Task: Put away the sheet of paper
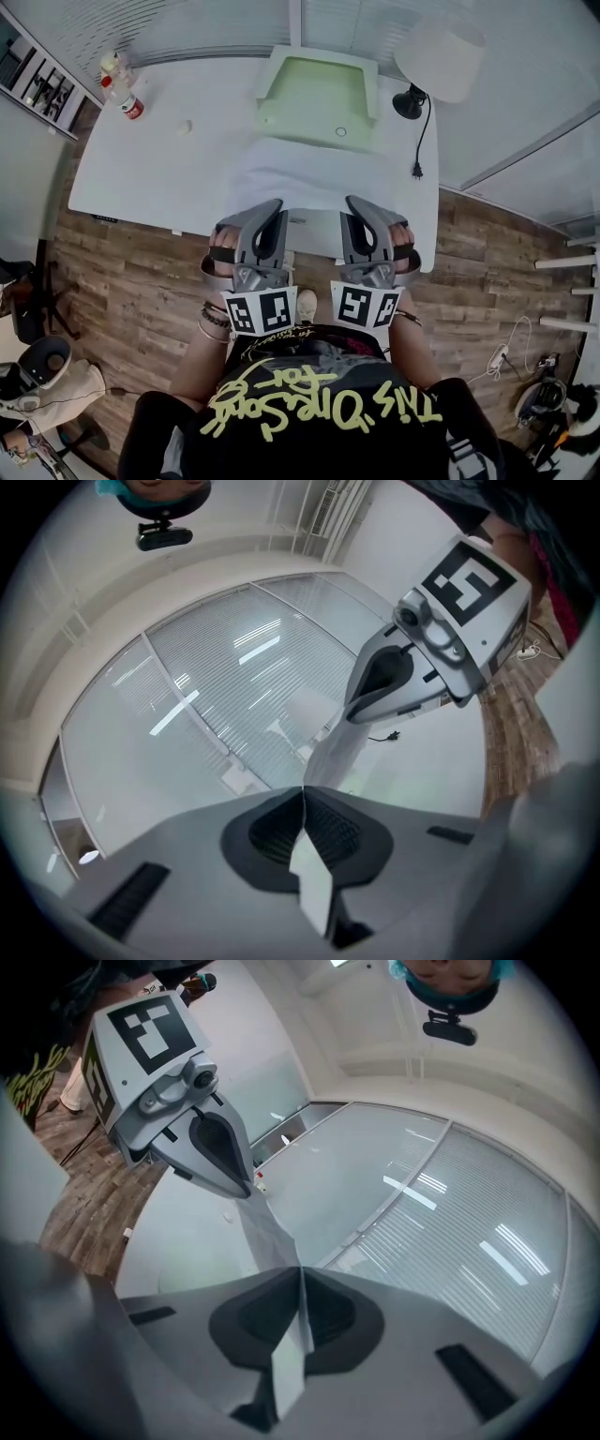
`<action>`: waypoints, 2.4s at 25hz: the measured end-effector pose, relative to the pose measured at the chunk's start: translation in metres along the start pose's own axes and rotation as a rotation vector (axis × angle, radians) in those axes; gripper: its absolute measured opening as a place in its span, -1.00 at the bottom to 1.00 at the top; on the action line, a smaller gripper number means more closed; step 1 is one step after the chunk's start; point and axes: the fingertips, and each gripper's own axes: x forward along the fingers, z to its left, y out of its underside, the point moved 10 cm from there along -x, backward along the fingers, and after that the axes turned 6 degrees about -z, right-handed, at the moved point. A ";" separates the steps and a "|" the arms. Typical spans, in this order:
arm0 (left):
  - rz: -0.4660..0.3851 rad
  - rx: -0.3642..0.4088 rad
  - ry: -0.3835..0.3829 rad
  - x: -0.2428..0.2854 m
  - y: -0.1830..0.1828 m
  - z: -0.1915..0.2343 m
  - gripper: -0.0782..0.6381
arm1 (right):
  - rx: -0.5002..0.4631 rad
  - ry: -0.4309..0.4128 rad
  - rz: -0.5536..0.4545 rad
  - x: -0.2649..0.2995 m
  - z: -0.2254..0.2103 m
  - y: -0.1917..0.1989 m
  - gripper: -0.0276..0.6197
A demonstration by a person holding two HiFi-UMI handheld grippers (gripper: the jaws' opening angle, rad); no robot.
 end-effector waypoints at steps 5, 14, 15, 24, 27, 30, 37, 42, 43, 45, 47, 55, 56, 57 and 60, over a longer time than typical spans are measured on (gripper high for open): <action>-0.001 0.011 0.031 0.012 0.015 0.005 -0.76 | -0.005 -0.021 0.015 0.016 0.004 0.005 -0.89; 0.002 0.000 0.082 0.036 0.035 0.010 -0.76 | -0.007 -0.040 0.060 0.041 0.007 0.015 -0.89; 0.001 0.000 0.086 0.039 0.037 0.010 -0.76 | -0.005 -0.039 0.065 0.044 0.007 0.017 -0.89; -0.006 -0.003 0.109 0.056 0.041 0.013 -0.76 | 0.007 -0.040 0.091 0.055 0.002 0.025 -0.89; -0.003 -0.006 0.112 0.061 0.042 0.013 -0.76 | 0.008 -0.045 0.096 0.059 0.001 0.027 -0.89; -0.002 -0.008 0.120 0.069 0.045 0.016 -0.76 | 0.009 -0.048 0.104 0.066 0.000 0.030 -0.89; 0.003 -0.023 0.145 0.080 0.055 0.017 -0.76 | 0.014 -0.059 0.126 0.078 0.001 0.036 -0.89; 0.004 -0.023 0.157 0.090 0.060 0.020 -0.76 | 0.017 -0.064 0.140 0.086 0.002 0.040 -0.89; 0.004 -0.022 0.160 0.092 0.061 0.020 -0.76 | 0.018 -0.065 0.142 0.088 0.002 0.041 -0.89; 0.005 -0.023 0.166 0.096 0.064 0.021 -0.76 | 0.019 -0.067 0.146 0.092 0.002 0.042 -0.89; 0.006 -0.025 0.173 0.099 0.067 0.022 -0.76 | 0.018 -0.072 0.150 0.096 0.002 0.043 -0.89; 0.016 -0.028 0.203 0.109 0.073 0.023 -0.76 | 0.009 -0.083 0.166 0.105 0.000 0.049 -0.89; 0.016 -0.030 0.206 0.110 0.074 0.023 -0.76 | 0.009 -0.086 0.169 0.107 0.001 0.050 -0.89; 0.017 -0.032 0.208 0.112 0.075 0.023 -0.76 | 0.010 -0.087 0.173 0.108 0.001 0.051 -0.89; 0.019 -0.037 0.215 0.117 0.080 0.022 -0.76 | 0.014 -0.088 0.182 0.113 0.004 0.055 -0.89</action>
